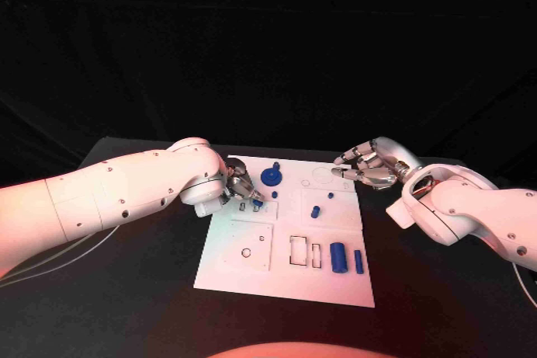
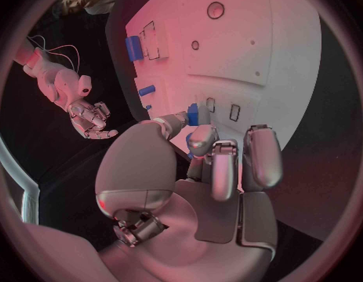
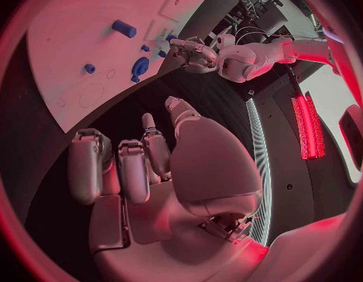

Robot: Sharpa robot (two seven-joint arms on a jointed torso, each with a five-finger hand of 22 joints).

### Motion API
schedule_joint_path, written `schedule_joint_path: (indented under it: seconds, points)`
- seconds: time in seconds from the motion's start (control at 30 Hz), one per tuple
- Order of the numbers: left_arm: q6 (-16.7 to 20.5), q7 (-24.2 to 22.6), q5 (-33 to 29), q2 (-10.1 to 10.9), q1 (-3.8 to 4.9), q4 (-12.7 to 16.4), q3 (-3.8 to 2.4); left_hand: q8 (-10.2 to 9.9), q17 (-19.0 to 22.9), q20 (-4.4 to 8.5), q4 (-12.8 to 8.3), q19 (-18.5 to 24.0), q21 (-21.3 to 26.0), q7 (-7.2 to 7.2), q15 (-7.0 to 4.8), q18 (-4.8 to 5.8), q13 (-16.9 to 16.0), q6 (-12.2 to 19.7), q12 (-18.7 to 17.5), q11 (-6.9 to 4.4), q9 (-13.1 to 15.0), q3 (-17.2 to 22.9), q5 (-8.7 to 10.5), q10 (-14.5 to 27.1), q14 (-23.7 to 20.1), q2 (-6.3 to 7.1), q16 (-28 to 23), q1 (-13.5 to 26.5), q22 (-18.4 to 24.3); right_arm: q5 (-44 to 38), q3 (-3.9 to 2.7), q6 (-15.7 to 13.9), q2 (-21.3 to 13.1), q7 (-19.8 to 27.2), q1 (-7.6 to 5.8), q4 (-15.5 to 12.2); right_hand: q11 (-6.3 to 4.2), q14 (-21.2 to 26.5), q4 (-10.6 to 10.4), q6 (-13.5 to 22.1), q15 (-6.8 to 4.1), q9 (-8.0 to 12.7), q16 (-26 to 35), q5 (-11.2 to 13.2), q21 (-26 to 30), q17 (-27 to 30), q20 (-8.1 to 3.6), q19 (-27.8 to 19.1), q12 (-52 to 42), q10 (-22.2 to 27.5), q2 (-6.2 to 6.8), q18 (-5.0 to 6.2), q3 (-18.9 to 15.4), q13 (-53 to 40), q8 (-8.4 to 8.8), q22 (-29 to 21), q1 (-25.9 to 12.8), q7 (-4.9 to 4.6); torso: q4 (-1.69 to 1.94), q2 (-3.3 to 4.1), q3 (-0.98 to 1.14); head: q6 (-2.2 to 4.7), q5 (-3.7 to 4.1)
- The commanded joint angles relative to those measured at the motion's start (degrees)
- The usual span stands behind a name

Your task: Assemble the parts on the task board

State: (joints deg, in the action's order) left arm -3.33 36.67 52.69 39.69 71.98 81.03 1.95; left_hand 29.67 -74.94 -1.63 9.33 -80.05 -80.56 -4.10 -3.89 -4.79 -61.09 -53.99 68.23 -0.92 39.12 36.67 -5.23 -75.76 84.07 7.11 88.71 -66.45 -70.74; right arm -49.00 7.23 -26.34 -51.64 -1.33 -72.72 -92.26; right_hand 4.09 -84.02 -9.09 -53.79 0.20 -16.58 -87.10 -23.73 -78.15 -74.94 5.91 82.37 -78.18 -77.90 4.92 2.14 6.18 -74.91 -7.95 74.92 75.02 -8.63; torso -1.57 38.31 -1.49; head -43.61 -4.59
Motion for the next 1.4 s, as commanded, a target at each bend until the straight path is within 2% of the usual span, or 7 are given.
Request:
schedule_joint_path:
  seconds: [0.03, 0.17, 0.4, 0.83, 1.1, 1.4]
  points:
    - [4.56, -0.92, 3.64, 0.20, -0.55, 0.81, 0.00, 0.29, -14.13, 0.25, -11.55, 0.04, -0.38, 0.62, -0.38, 0.70, -0.02, -0.06, 0.14, 0.00, 0.08, 11.88, -0.38, -0.34, 5.59, 0.04, 0.38, 0.60, -0.10, -0.53, 0.01, 0.87, -0.06, -0.16, 0.04, -0.11, -0.26, -4.63, -0.11, -0.17, -0.51, 0.08, 0.35, -0.29, 0.35, -9.76, 0.00, -0.43, 0.22, 0.33, -0.23, 1.06, -0.07, -1.09, -0.23, 6.20, -0.21, 0.03, 0.15, -0.01, 0.03, -0.16, -0.02]
    - [5.68, -1.21, 7.17, 0.40, -1.30, 1.68, 0.01, 0.46, -14.16, 0.29, -11.72, -0.06, -0.47, 0.66, -0.41, 0.73, 0.01, -0.07, 0.16, -0.04, 0.19, 12.21, -0.38, -0.37, 5.60, 0.10, 0.40, 0.75, -0.28, -0.53, 0.02, 0.90, -0.11, -0.15, 0.04, -0.14, -0.26, -4.63, -0.11, -0.17, -0.51, 0.08, 0.35, -0.29, 0.35, -9.76, 0.00, -0.43, 0.22, 0.33, -0.23, 1.06, -0.07, -1.09, -0.23, 6.20, -0.21, 0.03, -0.01, 0.07, 0.00, -0.25, -0.18]
    - [6.69, -1.18, 10.60, 0.62, -2.21, 2.79, 0.03, 1.34, -14.14, 0.44, -12.25, -0.30, -0.67, 0.83, -0.56, 0.80, 0.24, -0.17, 0.15, -0.21, 0.60, 13.79, -0.63, -0.42, 5.59, 0.57, 0.38, 1.61, -0.64, -0.53, 0.02, 0.89, -0.17, -0.11, 0.04, -0.14, -0.26, -4.62, -0.12, -0.17, -0.51, 0.09, 0.36, -0.29, 0.38, -9.75, -0.01, -0.44, 0.22, 0.33, -0.22, 1.07, -0.09, -1.09, -0.24, 6.19, -0.23, 0.03, 0.00, 0.08, 0.00, -0.40, -0.36]
    - [3.98, -0.09, 12.43, 0.60, -2.45, 2.98, 0.03, 2.59, -14.16, 0.62, -12.84, -0.50, -0.86, 1.04, -0.73, 0.87, 0.14, -0.14, 0.44, -0.41, 1.04, 15.53, -1.77, -0.64, 5.60, 1.29, 0.38, 2.98, -0.99, -0.53, 0.03, 0.96, -0.11, -0.04, 0.11, -0.09, -0.26, -4.62, -0.12, -0.17, -0.51, 0.09, 0.36, -0.29, 0.38, -9.75, -0.01, -0.44, 0.22, 0.33, -0.22, 1.07, -0.09, -1.09, -0.24, 6.19, -0.23, 0.03, -0.07, 0.08, 0.00, -0.58, -0.41]
    - [1.28, 0.94, 13.43, 0.47, -2.46, 2.72, 0.02, 3.66, -14.17, 0.77, -13.26, -0.67, -1.02, 1.20, -0.87, 0.92, -0.08, -0.07, 0.79, -0.56, 1.32, 16.70, -3.64, -0.86, 5.60, 1.72, 0.38, 4.03, -1.29, -0.53, 0.03, 0.99, -0.02, -0.02, 0.24, -0.02, -0.25, -4.63, -0.20, -0.19, -0.52, 0.09, 0.36, -0.31, 0.49, -9.76, -0.02, -0.51, 0.24, 0.34, -0.24, 1.09, -0.14, -1.06, -0.29, 6.12, -0.35, 0.03, -0.09, 0.07, 0.00, -0.75, -0.39]
    - [0.98, 1.40, 13.84, -0.14, -2.47, 2.21, 0.02, 3.84, -14.17, 0.78, -13.31, -0.68, -1.03, 1.22, -0.88, 0.92, -0.18, -0.06, 0.89, -0.57, 1.36, 16.80, -3.81, -0.92, 5.60, 1.86, 0.38, 4.26, -1.31, -0.53, 0.03, 1.03, 0.16, 0.05, 0.39, 0.10, -0.25, -4.63, -0.20, -0.19, -0.52, 0.09, 0.36, -0.31, 0.49, -9.76, -0.02, -0.51, 0.24, 0.34, -0.24, 1.09, -0.14, -1.06, -0.29, 6.12, -0.35, 0.03, -0.07, 0.07, 0.02, -0.95, -0.43]
